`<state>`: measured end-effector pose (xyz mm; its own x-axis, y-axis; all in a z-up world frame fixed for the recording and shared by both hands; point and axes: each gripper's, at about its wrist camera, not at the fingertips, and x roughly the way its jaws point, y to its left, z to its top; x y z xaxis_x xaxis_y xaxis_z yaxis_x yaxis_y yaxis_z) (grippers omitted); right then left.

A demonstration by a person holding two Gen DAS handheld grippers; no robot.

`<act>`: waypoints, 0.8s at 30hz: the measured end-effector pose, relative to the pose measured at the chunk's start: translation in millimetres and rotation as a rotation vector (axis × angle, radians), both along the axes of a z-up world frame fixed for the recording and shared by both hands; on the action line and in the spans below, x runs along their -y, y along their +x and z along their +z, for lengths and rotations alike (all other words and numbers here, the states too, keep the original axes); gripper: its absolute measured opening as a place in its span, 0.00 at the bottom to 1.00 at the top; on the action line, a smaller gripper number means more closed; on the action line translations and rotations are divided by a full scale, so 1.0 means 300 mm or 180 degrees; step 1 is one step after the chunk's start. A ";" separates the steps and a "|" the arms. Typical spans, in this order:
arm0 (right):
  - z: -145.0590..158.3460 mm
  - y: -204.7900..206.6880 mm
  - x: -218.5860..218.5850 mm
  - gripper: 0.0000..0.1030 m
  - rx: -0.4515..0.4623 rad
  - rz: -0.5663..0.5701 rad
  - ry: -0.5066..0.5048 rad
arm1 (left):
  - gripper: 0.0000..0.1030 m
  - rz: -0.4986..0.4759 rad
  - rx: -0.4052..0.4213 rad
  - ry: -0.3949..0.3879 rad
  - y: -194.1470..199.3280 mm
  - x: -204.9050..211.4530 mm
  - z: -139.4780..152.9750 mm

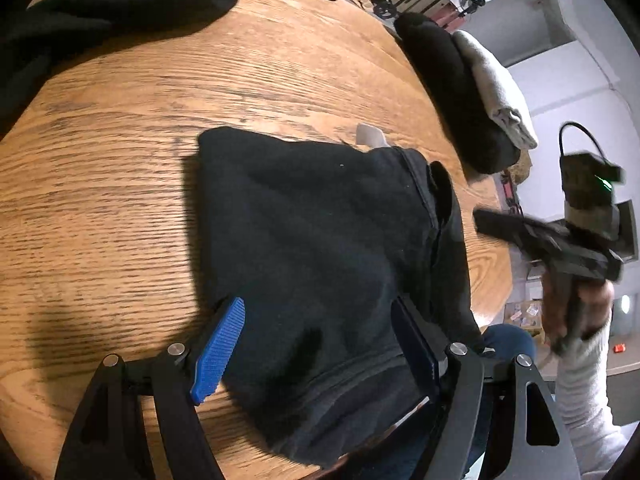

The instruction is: Fold clothes

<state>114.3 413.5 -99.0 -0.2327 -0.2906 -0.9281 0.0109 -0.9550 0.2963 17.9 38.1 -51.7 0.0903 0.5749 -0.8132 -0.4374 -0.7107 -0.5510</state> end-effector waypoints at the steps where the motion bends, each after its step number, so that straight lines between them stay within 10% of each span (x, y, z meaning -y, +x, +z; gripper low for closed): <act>1: 0.002 0.006 0.035 0.72 0.0063 0.0078 -0.0220 | 0.74 0.0035 0.0002 -0.0002 -0.005 0.014 0.003; 4: -0.045 0.037 0.138 0.72 0.0358 0.0204 -0.0611 | 0.74 0.0183 0.0032 -0.0003 -0.020 0.068 0.003; 9: -0.177 0.120 0.229 0.67 0.0787 0.0186 -0.0404 | 0.74 0.0197 0.0033 -0.0084 -0.006 0.117 0.000; 24: -0.188 0.080 0.218 0.81 0.0631 -0.0368 -0.0825 | 0.74 0.0228 -0.0075 0.0015 0.041 0.211 0.043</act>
